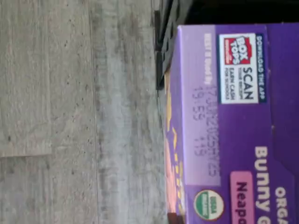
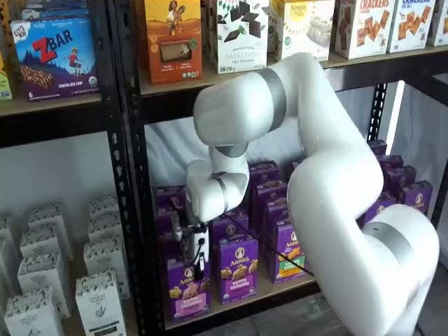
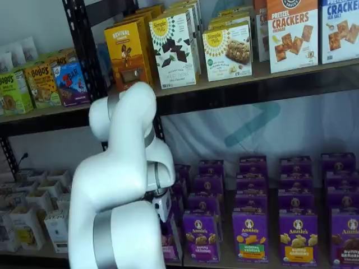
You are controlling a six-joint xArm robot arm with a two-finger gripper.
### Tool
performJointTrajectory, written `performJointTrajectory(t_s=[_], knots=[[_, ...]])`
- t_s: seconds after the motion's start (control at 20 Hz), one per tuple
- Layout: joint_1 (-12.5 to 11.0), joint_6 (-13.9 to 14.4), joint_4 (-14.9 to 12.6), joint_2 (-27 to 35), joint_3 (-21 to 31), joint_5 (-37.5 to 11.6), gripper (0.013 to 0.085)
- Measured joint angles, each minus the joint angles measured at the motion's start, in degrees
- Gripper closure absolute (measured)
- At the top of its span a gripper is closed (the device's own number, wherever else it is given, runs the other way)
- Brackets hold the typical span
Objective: Pick up the purple box with a pink patch in the middle, on the bottom shelf, the first box from the left
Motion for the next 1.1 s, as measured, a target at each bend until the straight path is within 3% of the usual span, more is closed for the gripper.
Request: performJointTrajectory(t_s=[0.35, 0.75, 1.1], knots=[[0.84, 4.88, -4.48, -7.57, 10.35, -2.07, 0.065], [1.41, 4.21, -3.16, -18.64, 23.18, -5.03, 0.065], [0.38, 2.8, -2.68, -29.3, 33.35, -5.6, 0.065]])
